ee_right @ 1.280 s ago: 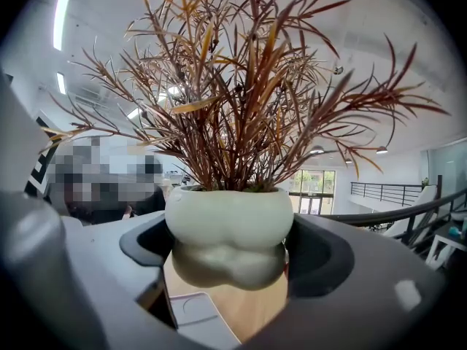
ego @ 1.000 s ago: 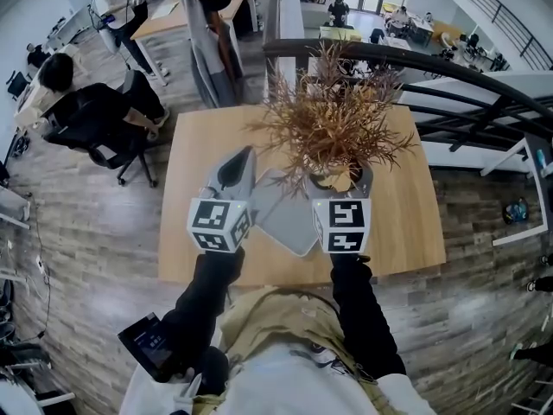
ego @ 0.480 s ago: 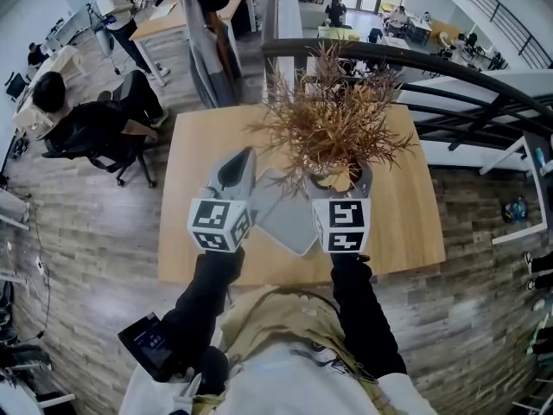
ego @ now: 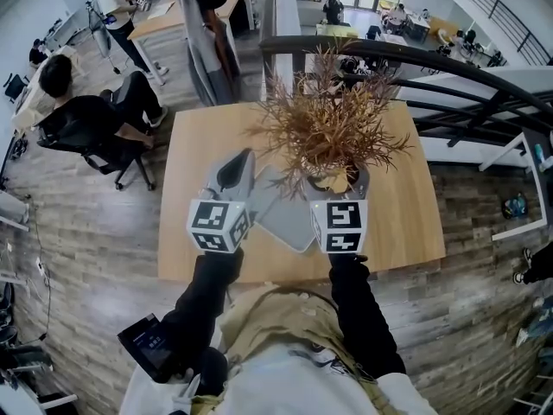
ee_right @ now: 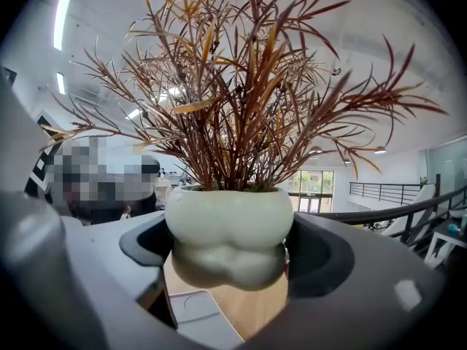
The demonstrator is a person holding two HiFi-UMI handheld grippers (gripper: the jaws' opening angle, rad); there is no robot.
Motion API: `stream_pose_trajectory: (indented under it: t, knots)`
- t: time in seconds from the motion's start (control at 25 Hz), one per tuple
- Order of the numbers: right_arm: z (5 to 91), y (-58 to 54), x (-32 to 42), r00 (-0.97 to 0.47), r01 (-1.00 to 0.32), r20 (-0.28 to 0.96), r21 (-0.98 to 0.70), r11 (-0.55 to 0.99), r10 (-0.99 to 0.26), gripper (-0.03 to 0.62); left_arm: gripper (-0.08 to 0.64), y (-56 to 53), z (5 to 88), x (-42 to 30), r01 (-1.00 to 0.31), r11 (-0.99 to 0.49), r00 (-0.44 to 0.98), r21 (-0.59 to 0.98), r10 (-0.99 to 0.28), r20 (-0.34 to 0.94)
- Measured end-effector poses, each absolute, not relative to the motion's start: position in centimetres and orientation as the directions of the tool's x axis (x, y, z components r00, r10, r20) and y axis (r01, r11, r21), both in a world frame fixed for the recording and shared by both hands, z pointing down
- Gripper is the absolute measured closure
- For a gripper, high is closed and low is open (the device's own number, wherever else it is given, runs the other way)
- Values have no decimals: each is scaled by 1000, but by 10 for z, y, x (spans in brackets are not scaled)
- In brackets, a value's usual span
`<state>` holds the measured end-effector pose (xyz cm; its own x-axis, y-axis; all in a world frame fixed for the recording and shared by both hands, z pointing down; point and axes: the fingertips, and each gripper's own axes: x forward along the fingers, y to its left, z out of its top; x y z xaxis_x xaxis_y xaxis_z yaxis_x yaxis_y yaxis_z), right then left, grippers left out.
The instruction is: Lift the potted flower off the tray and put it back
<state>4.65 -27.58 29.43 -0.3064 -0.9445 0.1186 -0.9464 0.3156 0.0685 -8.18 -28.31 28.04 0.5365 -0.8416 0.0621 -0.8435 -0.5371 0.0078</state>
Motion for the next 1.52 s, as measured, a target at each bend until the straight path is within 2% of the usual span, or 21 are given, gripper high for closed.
stream_pose_trajectory:
  t: [0.92,1.52]
  knots:
    - [327,-253,48,-312,-946,127,46,320,-942,115,558,-259,303,-86,-851,-525,524,14,-847,90]
    - [384,-229,32,-304,-949,161,39,314,-939,115,558,-231,356,-103,-846,-532,531,29,-835,143]
